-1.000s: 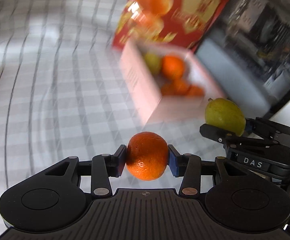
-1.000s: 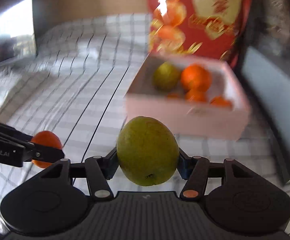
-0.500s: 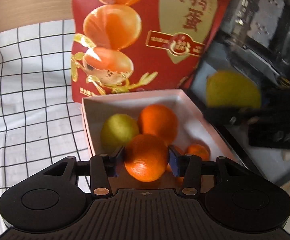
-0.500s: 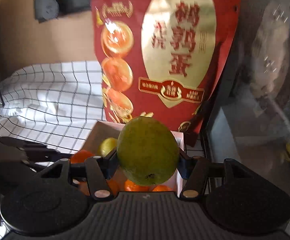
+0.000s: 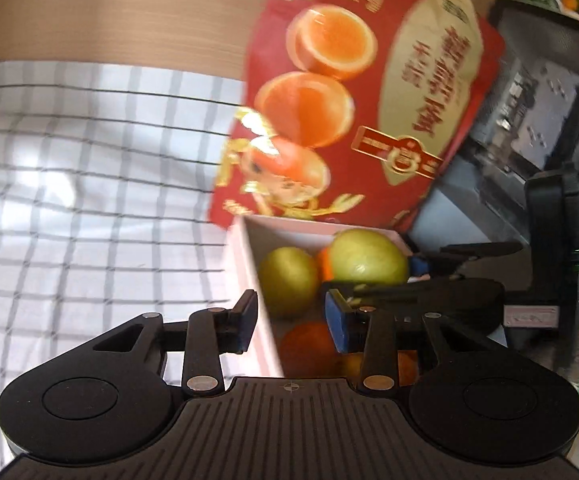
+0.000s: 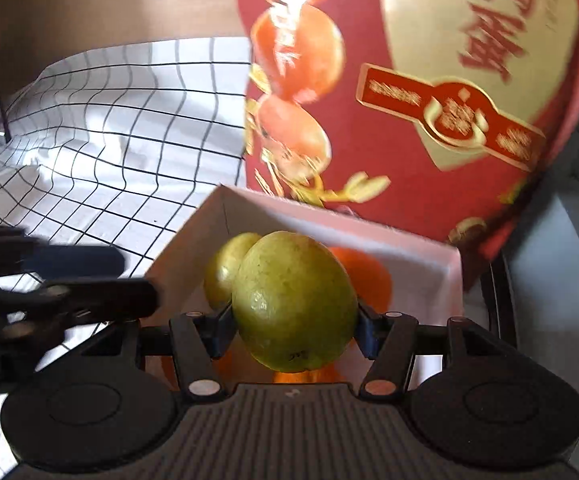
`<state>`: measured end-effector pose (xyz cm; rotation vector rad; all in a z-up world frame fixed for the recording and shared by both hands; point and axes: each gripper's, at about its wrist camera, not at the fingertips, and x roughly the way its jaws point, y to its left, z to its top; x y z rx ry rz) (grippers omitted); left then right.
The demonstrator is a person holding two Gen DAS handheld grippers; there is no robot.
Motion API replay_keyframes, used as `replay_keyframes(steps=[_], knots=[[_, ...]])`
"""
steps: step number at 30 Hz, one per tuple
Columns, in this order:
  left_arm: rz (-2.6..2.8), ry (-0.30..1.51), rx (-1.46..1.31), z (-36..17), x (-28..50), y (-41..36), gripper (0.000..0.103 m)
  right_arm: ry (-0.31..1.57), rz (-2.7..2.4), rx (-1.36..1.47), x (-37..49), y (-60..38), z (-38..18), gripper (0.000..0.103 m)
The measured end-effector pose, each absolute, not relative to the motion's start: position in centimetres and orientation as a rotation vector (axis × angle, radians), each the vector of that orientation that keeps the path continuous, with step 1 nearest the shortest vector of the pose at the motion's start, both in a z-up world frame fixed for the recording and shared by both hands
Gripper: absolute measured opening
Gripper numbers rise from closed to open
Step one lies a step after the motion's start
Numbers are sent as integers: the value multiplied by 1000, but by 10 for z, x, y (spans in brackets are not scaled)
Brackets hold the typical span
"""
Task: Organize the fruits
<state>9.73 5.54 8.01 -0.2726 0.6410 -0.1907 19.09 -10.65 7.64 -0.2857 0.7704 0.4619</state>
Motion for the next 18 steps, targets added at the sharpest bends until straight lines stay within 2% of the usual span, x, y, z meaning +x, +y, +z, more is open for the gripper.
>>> replay_keyframes(steps=[4, 8, 18], knots=[[-106, 627, -297, 77, 77, 67, 42, 709, 440, -344, 187, -97, 73, 61], [-49, 640, -294, 70, 56, 72, 41, 712, 452, -290, 181, -98, 70, 74], [-2, 687, -213, 40, -3, 72, 42, 628, 469, -236, 110, -127, 79, 75]])
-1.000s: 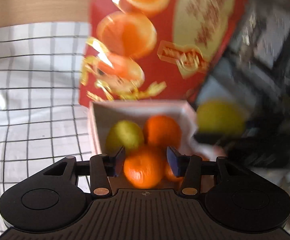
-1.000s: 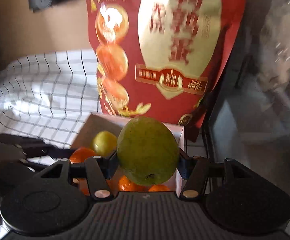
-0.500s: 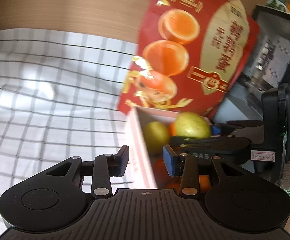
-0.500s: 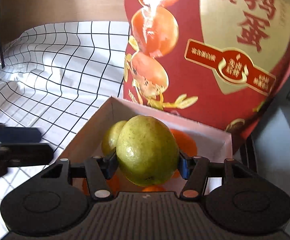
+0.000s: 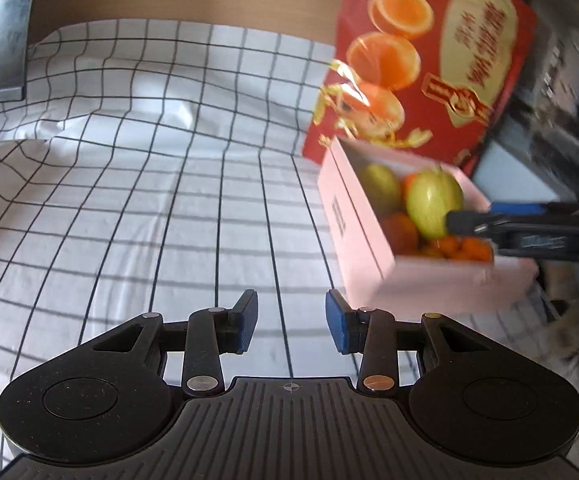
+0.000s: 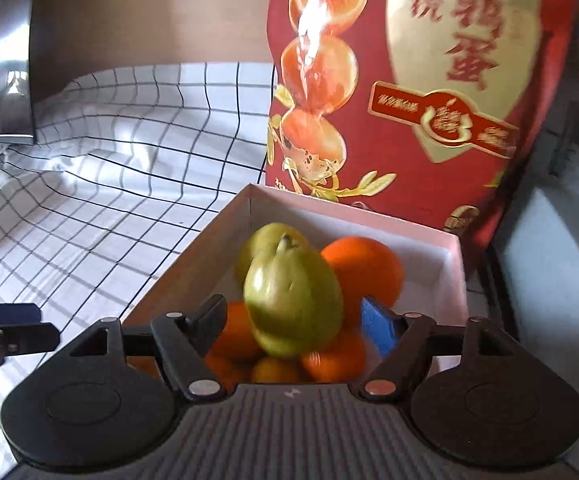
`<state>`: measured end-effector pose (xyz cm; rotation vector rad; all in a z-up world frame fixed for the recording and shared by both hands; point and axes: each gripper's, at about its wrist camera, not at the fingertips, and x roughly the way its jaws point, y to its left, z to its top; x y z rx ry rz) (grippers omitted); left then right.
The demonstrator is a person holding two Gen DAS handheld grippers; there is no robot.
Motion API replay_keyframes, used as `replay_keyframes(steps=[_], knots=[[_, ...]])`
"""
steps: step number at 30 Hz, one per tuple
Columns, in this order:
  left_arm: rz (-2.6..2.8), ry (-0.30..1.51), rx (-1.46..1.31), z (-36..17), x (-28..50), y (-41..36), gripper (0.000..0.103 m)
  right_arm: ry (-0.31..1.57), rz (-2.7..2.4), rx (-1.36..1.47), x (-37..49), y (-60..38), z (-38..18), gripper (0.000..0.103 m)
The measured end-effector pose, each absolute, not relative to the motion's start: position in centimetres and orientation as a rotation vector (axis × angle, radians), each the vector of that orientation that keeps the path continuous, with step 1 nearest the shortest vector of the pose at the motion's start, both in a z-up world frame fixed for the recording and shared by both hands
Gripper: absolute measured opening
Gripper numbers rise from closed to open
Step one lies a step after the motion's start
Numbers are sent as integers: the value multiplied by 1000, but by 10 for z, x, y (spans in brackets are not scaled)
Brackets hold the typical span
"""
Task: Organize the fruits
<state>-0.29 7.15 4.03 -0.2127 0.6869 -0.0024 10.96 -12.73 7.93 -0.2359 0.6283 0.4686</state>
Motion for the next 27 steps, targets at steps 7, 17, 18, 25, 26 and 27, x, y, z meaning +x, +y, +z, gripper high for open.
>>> replay_keyframes(steps=[7, 17, 18, 25, 26, 27], knots=[[-4, 709, -149, 13, -9, 45, 42, 570, 421, -276, 29, -136, 66, 86], [42, 645, -3, 3, -11, 11, 52, 757, 308, -168, 39, -142, 10, 91], [41, 645, -15, 4, -10, 12, 52, 753, 292, -161, 39, -143, 8, 96], [64, 643, 0, 6, -8, 9, 52, 730, 243, -121, 35, -145, 0, 103], [66, 644, -9, 6, -7, 10, 52, 722, 247, -122, 34, -145, 0, 103], [68, 644, -19, 6, -7, 11, 51, 722, 245, -119, 37, -145, -1, 103]])
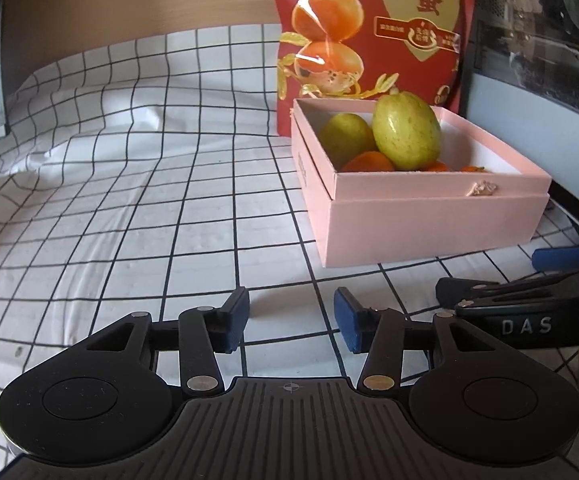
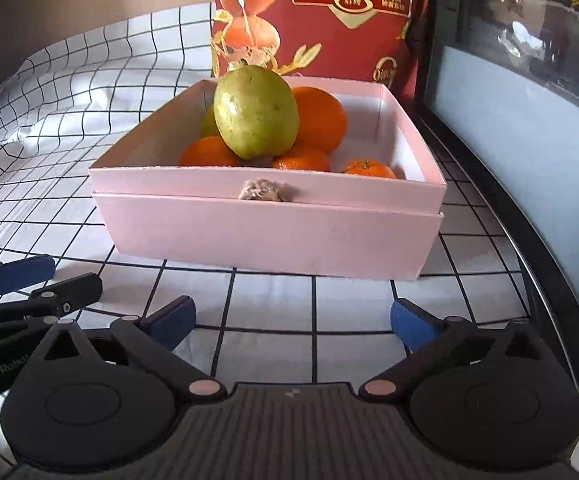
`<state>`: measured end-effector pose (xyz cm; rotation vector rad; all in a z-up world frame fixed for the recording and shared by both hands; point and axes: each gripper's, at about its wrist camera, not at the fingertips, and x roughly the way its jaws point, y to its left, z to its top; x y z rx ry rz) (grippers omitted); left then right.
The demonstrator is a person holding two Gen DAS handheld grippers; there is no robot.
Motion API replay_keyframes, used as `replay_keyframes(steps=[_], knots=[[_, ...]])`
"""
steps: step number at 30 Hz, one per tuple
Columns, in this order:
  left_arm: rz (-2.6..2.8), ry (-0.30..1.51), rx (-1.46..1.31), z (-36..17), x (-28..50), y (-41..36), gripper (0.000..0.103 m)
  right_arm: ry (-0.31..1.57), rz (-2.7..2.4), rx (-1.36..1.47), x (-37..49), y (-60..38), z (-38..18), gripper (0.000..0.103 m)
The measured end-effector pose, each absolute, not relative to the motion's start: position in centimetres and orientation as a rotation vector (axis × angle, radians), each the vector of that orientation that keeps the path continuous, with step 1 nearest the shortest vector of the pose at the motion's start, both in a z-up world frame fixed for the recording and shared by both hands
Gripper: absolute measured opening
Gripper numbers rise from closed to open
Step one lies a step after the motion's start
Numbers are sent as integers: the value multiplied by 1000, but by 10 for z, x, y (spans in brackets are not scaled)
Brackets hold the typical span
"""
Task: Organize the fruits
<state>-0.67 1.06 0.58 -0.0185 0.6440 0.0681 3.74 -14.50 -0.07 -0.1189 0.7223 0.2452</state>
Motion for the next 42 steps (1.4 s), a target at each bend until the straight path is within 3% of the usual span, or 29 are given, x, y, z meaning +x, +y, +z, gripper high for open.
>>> replay_keyframes(steps=[42], knots=[[70, 646, -30, 6, -7, 11, 51, 682, 236, -104, 36, -144, -4, 103]])
